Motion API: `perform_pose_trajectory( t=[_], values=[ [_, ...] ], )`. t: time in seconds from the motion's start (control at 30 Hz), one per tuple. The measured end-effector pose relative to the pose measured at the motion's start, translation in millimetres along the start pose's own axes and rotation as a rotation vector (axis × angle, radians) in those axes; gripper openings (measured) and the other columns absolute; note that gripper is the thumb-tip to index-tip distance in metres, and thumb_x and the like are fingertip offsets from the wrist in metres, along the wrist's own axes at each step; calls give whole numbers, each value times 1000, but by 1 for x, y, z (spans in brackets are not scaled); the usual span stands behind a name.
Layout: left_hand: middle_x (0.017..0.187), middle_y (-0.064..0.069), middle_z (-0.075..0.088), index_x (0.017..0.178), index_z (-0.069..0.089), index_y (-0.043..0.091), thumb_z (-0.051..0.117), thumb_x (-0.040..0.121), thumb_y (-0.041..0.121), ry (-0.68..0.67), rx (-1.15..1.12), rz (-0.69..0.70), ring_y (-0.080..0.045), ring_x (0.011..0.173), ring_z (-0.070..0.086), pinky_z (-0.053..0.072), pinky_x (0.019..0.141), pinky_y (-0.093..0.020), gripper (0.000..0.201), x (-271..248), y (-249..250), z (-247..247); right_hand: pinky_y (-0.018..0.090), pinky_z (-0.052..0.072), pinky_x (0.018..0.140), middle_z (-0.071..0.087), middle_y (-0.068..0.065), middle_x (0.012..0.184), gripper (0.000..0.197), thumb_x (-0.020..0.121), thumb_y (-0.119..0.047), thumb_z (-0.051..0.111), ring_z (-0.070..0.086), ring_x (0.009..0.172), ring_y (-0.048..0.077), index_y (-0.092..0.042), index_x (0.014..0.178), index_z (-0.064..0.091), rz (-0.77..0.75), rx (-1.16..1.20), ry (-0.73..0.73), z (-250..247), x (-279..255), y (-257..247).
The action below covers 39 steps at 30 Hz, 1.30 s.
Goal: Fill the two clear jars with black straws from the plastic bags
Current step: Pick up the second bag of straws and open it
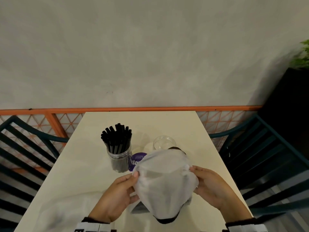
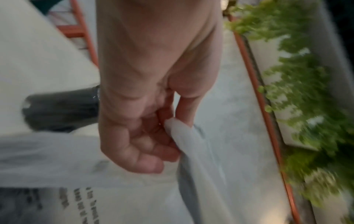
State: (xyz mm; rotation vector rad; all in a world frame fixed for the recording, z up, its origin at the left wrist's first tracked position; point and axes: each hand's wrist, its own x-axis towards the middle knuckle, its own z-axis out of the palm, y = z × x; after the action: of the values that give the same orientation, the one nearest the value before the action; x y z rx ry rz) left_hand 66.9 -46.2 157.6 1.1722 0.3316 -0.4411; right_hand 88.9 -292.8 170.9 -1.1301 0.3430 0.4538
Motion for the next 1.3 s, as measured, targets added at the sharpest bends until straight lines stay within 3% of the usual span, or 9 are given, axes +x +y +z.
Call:
perform_pose_trajectory(
  t=[0.23,0.43,0.5,0.57,0.63,0.73,0.9,1.07,1.3],
  values=[
    [66,-10,72,73,74,6,55,69,17,-18,-298,-116,-24,54,68,55,48,-27,22,-1,1,4,37,60,54,72,19,79,23,89,0,39,71,63,28,5,96,61,179,299,50,-12,0,-6],
    [93,-15,74,93,71,3,47,89,35,-87,-312,-8,-25,82,72,59,65,-34,41,7,2,-3,26,50,46,61,11,66,17,83,-10,53,61,53,24,-9,67,60,169,43,14,-9,-11,2],
    [104,-21,71,103,66,-2,67,78,31,-141,-283,57,-27,92,70,60,70,-35,42,4,2,2,27,51,49,64,12,72,5,75,-7,64,62,59,25,-12,73,64,164,18,-81,-8,-21,-4],
    [103,-22,70,108,59,-5,83,58,9,-118,-208,110,-28,91,69,60,69,-32,57,7,-3,2,27,48,52,61,12,78,22,76,3,63,59,63,23,-13,89,56,140,-140,-114,-16,-22,-4],
    [91,-14,72,105,57,1,70,61,-9,-3,-38,154,-23,83,69,59,67,-30,47,8,-6,6,29,42,56,54,13,87,23,84,4,54,51,70,23,-15,98,50,24,-411,63,-22,-14,0],
    [84,-8,64,92,52,11,59,65,-3,192,276,196,-19,75,58,46,61,-29,31,6,-6,15,34,48,57,52,10,88,12,89,-4,50,50,74,24,-12,98,53,-172,-587,399,-26,-1,2],
    [90,-7,54,88,48,13,62,78,5,455,582,289,-18,75,49,38,62,-27,19,10,-11,-1,36,45,57,60,9,78,11,78,-15,70,52,67,25,-12,78,60,-330,-703,576,-39,1,1],
    [75,-6,71,73,69,12,65,78,9,414,651,293,-24,71,63,52,73,-37,8,11,-15,-6,28,47,58,67,9,69,8,81,-6,67,58,64,22,-5,72,67,-243,-547,383,-34,-2,6],
    [72,-3,65,77,71,8,56,88,10,96,167,-69,-13,69,52,41,58,-21,18,6,-17,8,31,41,62,63,14,74,4,83,-3,56,55,67,25,-2,86,58,9,-106,123,-19,6,29]
  ],
)
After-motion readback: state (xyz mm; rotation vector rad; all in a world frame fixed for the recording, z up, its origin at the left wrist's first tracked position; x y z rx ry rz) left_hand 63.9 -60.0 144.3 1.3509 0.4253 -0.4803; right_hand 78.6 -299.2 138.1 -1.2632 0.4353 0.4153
